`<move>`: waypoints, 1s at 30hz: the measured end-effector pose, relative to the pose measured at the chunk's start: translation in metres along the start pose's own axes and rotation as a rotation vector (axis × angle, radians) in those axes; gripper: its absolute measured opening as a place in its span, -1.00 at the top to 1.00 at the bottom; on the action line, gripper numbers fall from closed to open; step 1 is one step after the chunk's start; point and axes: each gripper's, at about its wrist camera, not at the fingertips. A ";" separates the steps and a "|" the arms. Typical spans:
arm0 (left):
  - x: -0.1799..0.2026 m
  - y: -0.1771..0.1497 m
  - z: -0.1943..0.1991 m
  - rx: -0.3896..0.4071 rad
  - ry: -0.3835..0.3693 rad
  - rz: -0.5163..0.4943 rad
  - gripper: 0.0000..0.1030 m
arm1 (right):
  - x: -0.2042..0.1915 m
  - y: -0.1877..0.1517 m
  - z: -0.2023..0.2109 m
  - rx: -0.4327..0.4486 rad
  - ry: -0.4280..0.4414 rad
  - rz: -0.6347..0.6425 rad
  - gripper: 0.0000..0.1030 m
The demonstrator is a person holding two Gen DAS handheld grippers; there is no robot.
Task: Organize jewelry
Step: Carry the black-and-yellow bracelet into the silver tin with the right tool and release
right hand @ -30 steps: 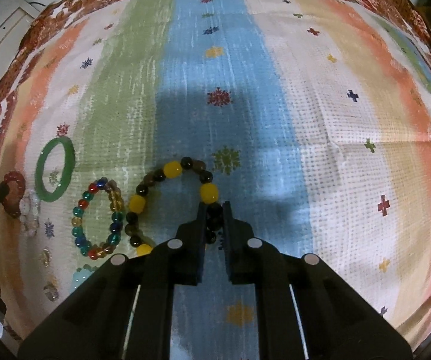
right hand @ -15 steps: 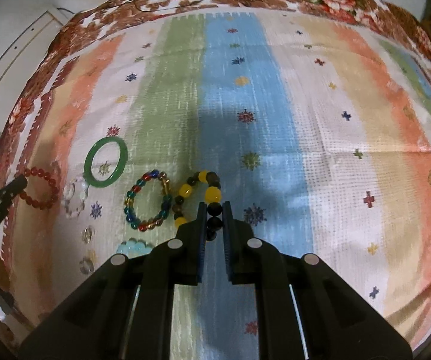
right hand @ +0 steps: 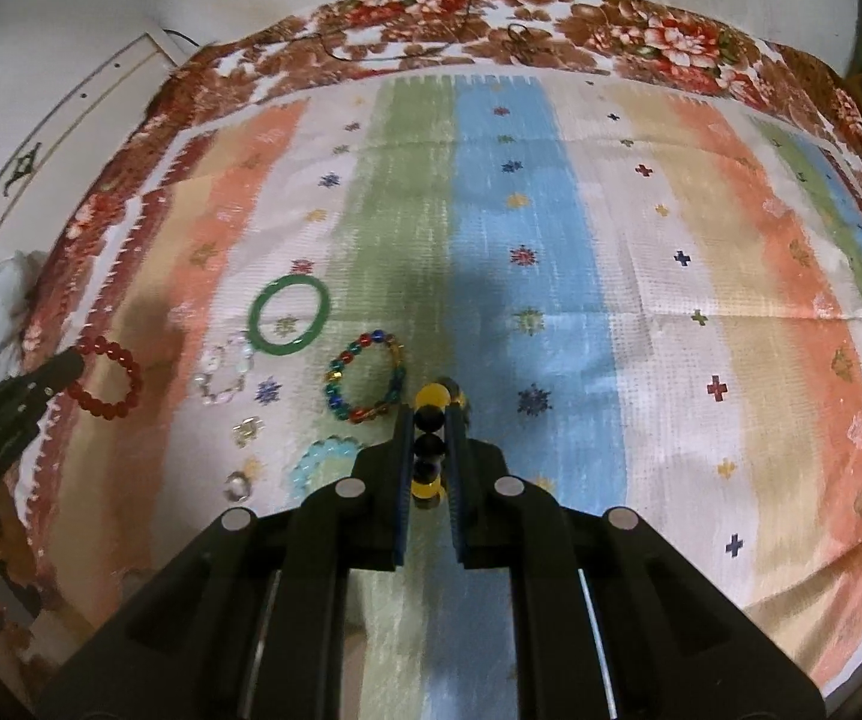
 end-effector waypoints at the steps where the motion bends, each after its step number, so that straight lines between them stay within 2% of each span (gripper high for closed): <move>1: 0.001 -0.002 0.004 0.006 -0.005 -0.002 0.75 | -0.002 -0.002 0.007 0.011 0.009 0.005 0.78; 13: 0.021 -0.019 0.046 0.069 -0.063 -0.037 0.75 | -0.025 -0.025 0.052 0.090 0.036 0.072 0.78; 30: 0.044 -0.048 0.085 0.112 -0.133 -0.086 0.75 | -0.055 -0.056 0.091 0.153 0.086 0.179 0.78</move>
Point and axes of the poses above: each gripper's, at about its wrist camera, not at the fingertips, and z roughly against the way its jaws point, x to its right, y to its top, and after that the axes turned 4 degrees about z, right-handed
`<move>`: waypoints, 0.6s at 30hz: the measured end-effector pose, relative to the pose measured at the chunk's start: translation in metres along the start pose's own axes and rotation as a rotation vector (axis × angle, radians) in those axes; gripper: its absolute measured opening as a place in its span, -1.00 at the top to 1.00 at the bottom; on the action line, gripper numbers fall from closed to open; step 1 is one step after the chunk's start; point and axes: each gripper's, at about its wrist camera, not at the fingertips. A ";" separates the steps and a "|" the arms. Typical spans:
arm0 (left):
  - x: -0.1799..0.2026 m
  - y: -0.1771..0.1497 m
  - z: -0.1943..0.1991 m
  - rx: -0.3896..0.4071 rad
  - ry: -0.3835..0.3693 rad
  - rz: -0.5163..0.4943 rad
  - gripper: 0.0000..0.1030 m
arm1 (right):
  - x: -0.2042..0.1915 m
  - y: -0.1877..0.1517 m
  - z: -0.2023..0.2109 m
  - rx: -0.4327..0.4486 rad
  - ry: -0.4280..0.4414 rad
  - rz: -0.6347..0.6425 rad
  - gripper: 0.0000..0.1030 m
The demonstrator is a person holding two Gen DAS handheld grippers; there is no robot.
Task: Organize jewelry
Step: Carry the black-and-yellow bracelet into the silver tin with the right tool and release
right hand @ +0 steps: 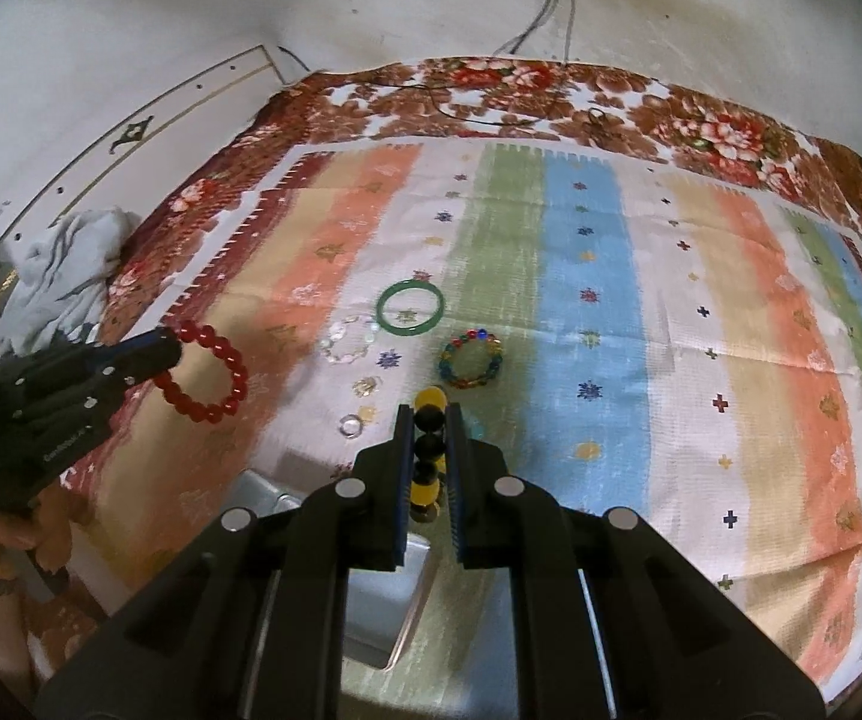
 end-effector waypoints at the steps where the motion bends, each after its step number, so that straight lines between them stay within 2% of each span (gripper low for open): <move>1: 0.001 -0.001 0.002 0.002 -0.006 -0.002 0.75 | -0.003 -0.002 0.004 0.007 0.006 0.008 0.78; 7: 0.014 -0.016 0.015 0.006 -0.043 -0.025 0.75 | -0.021 -0.013 0.019 0.028 0.058 0.046 0.78; 18: 0.034 -0.041 0.024 -0.027 -0.119 -0.068 0.75 | -0.039 -0.036 0.018 -0.015 0.107 0.096 0.78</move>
Point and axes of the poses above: each gripper's, at about its wrist camera, not at the fingertips, and z roughly against the way its jaws point, x to its right, y to its top, and after that the axes turned 4 degrees about z, right-handed
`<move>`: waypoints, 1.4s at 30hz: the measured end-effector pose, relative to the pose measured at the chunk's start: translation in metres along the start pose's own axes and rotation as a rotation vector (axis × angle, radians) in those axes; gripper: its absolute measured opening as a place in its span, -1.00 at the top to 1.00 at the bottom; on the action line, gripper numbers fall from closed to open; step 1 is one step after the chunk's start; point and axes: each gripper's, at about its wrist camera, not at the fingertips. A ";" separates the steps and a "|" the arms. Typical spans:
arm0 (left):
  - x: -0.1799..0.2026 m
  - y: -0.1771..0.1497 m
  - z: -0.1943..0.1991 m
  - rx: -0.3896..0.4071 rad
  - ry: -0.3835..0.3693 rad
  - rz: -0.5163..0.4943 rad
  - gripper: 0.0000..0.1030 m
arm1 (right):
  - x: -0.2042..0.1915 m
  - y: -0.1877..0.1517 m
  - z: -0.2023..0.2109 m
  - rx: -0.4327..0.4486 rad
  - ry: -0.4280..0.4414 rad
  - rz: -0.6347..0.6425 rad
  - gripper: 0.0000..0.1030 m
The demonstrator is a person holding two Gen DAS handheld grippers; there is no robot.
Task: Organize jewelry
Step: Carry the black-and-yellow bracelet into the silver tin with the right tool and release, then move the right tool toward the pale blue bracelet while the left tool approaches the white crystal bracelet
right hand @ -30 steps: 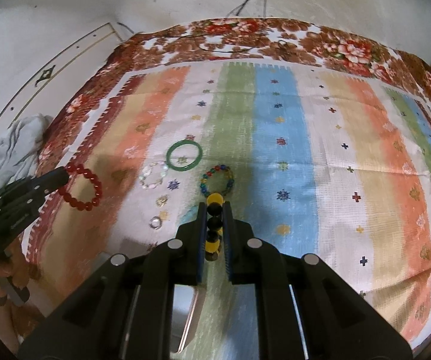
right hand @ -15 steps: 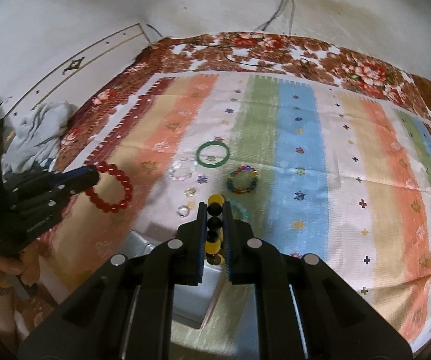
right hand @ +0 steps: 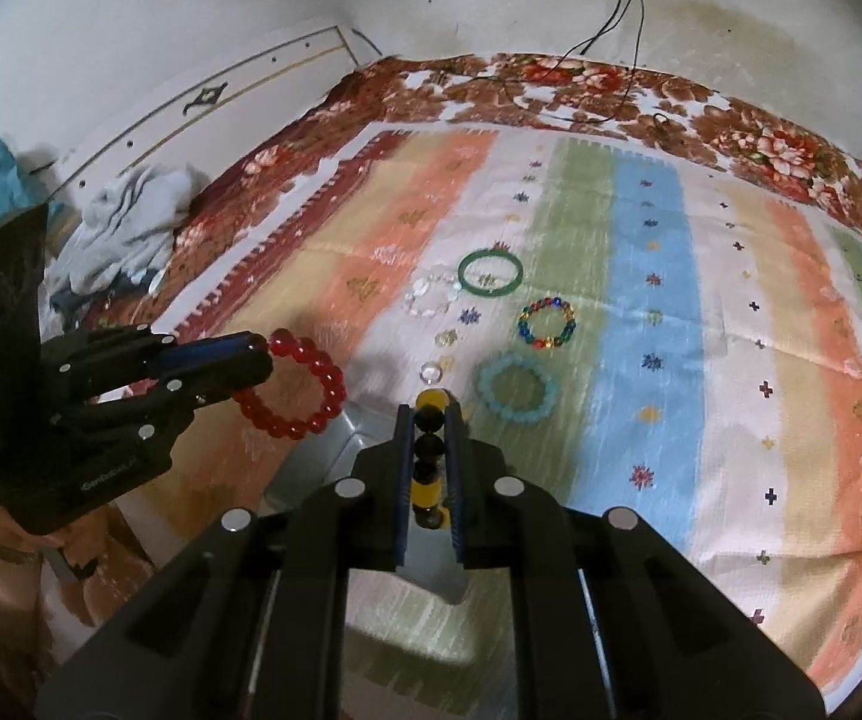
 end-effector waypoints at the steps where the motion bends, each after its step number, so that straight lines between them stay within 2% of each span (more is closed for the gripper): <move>1: 0.002 -0.003 -0.001 -0.009 -0.008 -0.004 0.75 | -0.002 -0.001 -0.001 -0.006 0.000 0.010 0.78; 7: 0.009 -0.009 -0.011 -0.055 -0.016 -0.035 0.73 | -0.004 -0.006 -0.009 -0.044 0.015 0.018 0.74; 8: 0.008 -0.009 -0.010 -0.047 -0.010 -0.033 0.52 | -0.004 -0.006 -0.010 -0.045 -0.001 0.023 0.69; 9: 0.006 -0.008 -0.009 -0.039 -0.001 -0.032 0.19 | -0.005 -0.005 -0.011 -0.044 -0.026 0.033 0.43; 10: 0.005 -0.008 -0.008 -0.031 0.004 -0.035 0.12 | -0.005 -0.005 -0.011 -0.038 -0.060 0.042 0.14; 11: 0.004 -0.007 -0.008 -0.023 0.012 -0.036 0.10 | -0.003 -0.004 -0.012 -0.035 -0.079 0.044 0.07; 13: -0.002 -0.004 -0.009 -0.015 0.043 -0.026 0.06 | 0.003 -0.003 -0.016 -0.043 -0.116 0.039 0.06; 18: -0.021 0.007 -0.020 -0.018 0.144 -0.009 -0.08 | 0.018 0.001 -0.024 -0.057 -0.142 -0.002 -0.06; 25: -0.044 0.022 -0.036 -0.032 0.210 0.026 -0.18 | 0.035 0.013 -0.038 -0.064 -0.185 -0.039 -0.27; 30: -0.057 0.028 -0.049 -0.056 0.224 0.061 -0.29 | 0.046 0.018 -0.049 -0.076 -0.200 -0.067 -0.48; 37: -0.066 0.036 -0.063 -0.076 0.241 0.078 -0.44 | 0.060 0.021 -0.058 -0.085 -0.183 -0.117 -0.65; 42: -0.073 0.043 -0.077 -0.095 0.244 0.091 -0.50 | 0.069 0.022 -0.069 -0.115 -0.150 -0.158 -0.68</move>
Point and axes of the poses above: each gripper's, at about its wrist camera, not at the fingertips, and z roughly against the way its jaws point, x to its right, y to its top, and after that the axes turned 4 degrees about z, right-handed
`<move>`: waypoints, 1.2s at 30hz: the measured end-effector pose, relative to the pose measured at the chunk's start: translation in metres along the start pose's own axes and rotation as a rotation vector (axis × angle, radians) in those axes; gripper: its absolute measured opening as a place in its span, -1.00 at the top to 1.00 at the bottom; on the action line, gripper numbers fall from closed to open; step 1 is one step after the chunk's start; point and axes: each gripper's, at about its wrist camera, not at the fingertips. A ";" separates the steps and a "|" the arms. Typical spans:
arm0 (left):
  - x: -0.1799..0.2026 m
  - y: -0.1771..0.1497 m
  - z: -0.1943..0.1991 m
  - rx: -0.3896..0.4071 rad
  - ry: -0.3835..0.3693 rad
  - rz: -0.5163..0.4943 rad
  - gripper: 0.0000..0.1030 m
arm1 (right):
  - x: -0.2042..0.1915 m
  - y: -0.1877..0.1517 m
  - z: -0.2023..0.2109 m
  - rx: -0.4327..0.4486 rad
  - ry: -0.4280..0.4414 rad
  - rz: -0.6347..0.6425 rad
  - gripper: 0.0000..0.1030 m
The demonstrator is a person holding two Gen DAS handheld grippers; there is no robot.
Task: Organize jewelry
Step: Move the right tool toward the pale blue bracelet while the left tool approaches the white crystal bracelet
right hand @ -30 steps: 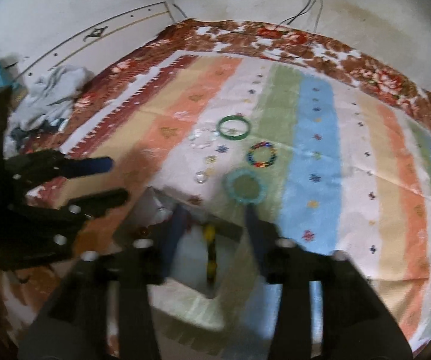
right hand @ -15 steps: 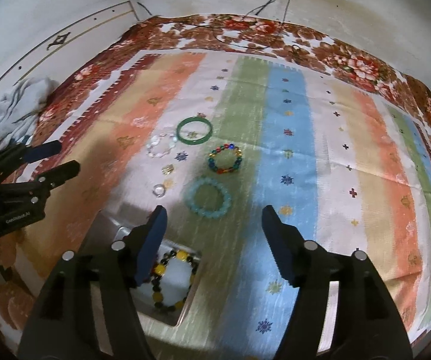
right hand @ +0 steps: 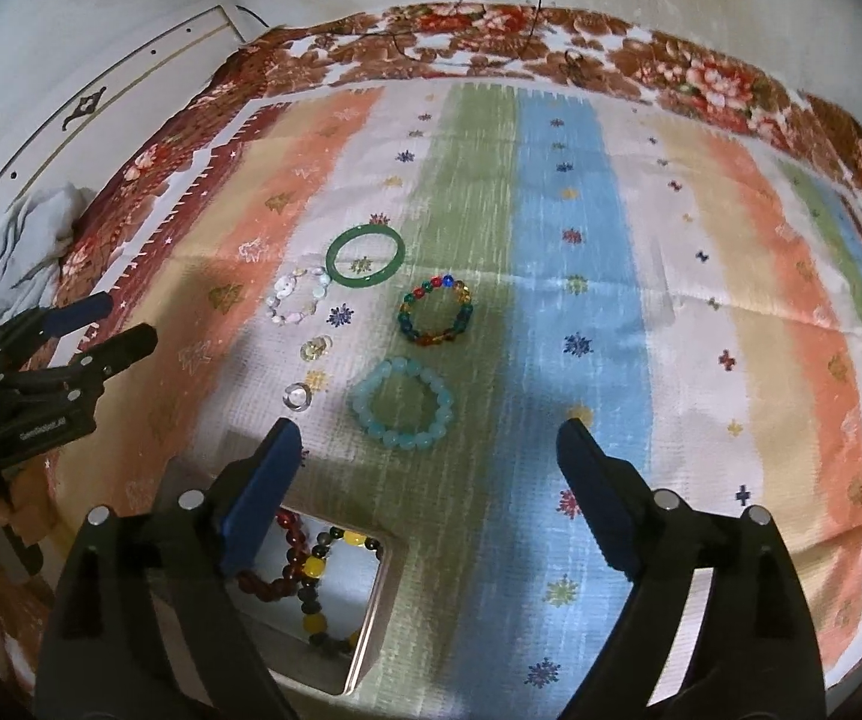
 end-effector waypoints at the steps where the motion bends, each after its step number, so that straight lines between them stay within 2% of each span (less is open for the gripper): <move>1: -0.001 0.003 -0.005 -0.008 0.001 0.004 -0.50 | 0.000 0.001 -0.002 -0.004 0.000 -0.001 -0.68; 7: -0.005 0.012 -0.023 -0.030 0.033 -0.002 -0.50 | 0.004 0.008 -0.019 -0.041 -0.005 -0.007 -0.68; 15: -0.009 0.022 -0.033 -0.031 0.021 -0.006 -0.50 | 0.008 0.017 -0.033 -0.066 -0.003 -0.020 -0.68; 21: -0.012 0.027 -0.049 -0.061 0.028 -0.001 -0.50 | 0.016 0.018 -0.052 -0.125 0.013 -0.056 -0.69; 36: -0.013 0.034 -0.088 -0.129 0.034 -0.014 -0.50 | 0.022 0.020 -0.088 -0.212 -0.012 -0.061 -0.68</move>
Point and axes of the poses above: each gripper's, at about its wrist camera, not at the fingertips, and z roughly against the way its jaws point, x to its right, y to its top, and after that the axes turned 4 degrees about z, right-handed
